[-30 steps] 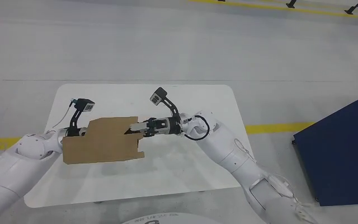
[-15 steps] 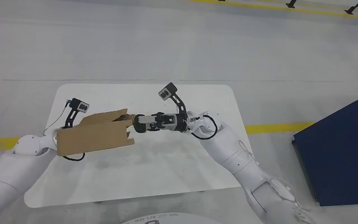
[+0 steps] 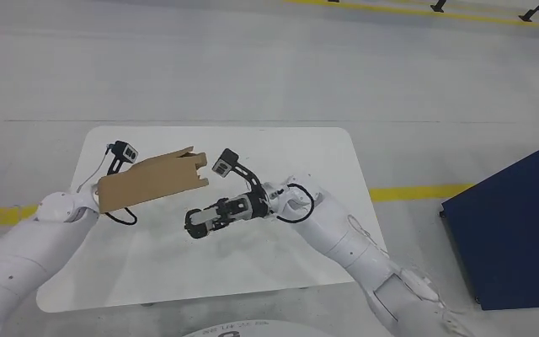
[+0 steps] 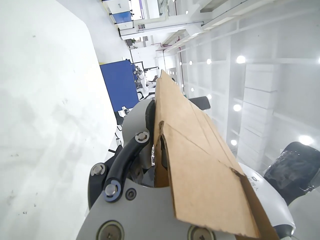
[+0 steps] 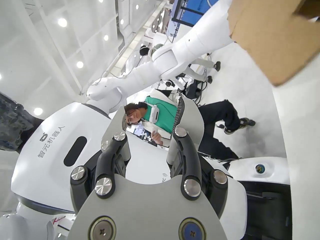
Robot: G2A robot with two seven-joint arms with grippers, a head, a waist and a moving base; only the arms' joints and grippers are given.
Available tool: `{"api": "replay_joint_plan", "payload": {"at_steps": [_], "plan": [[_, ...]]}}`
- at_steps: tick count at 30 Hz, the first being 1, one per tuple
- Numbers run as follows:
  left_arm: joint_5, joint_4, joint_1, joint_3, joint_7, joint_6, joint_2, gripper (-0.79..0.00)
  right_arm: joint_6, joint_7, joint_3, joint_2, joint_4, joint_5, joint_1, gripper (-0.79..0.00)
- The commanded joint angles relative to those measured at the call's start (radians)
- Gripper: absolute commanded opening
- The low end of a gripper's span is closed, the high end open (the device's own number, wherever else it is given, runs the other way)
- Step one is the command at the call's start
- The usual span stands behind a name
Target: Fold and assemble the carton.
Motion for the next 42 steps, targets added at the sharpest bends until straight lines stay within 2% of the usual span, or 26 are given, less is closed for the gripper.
{"api": "replay_joint_plan", "payload": {"at_steps": [1, 5, 6, 10, 23, 26, 36, 42], "plan": [[0.062, 0.003, -0.007, 0.001, 0.027, -0.02, -0.006, -0.785, 0.0, -0.028, -0.027, -0.012, 0.026, 0.001, 0.023, -0.249], [0.19, -0.002, -0.006, -0.005, 0.107, -0.068, -0.012, -0.785, -0.04, -0.096, -0.053, -0.035, 0.074, 0.017, 0.055, -0.277], [0.207, -0.008, -0.002, -0.01, 0.123, -0.077, -0.013, -0.785, -0.051, -0.12, -0.056, -0.039, 0.086, 0.007, 0.061, -0.336], [0.256, -0.039, 0.02, -0.033, 0.149, -0.092, -0.01, -0.785, -0.073, -0.204, -0.066, -0.053, 0.124, -0.034, 0.078, -0.299], [0.215, -0.128, 0.096, -0.089, 0.039, -0.026, -0.002, -0.785, -0.141, -0.295, -0.055, -0.073, 0.164, -0.088, 0.086, -0.299], [0.207, -0.128, 0.102, -0.099, 0.028, -0.016, -0.005, -0.785, -0.147, -0.306, -0.05, -0.075, 0.161, -0.096, 0.081, -0.262], [0.178, -0.092, 0.109, -0.119, -0.003, 0.019, -0.021, -0.785, -0.201, -0.306, 0.012, -0.068, 0.124, -0.088, 0.046, -0.256], [0.141, -0.064, 0.105, -0.129, -0.037, 0.031, -0.034, -0.785, -0.195, -0.297, 0.041, -0.062, 0.098, -0.093, 0.023, -0.252]]}}
